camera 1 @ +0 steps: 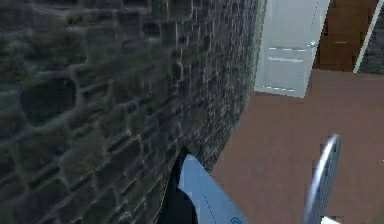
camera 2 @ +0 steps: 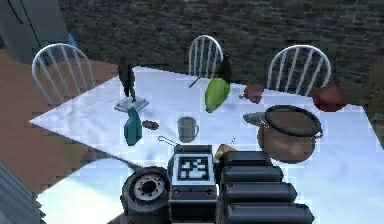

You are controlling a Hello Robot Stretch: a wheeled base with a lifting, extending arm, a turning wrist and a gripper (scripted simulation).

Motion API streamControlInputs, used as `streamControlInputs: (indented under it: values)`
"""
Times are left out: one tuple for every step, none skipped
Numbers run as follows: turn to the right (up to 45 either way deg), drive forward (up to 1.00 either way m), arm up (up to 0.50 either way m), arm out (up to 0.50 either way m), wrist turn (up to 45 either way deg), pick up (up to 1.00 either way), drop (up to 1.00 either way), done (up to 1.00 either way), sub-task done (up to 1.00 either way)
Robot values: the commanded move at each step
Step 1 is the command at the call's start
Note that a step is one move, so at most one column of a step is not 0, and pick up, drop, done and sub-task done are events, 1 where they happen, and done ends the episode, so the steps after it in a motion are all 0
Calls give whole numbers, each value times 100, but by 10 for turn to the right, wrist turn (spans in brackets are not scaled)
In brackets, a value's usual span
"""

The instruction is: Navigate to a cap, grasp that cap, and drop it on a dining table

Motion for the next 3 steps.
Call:
streamControlInputs:
  values:
    - [270,0,0,0,0,0,0,0,0]
    - [0,0,0,48,0,0,0,0,0]
    - [0,0,0,0,390,0,0,0,0]
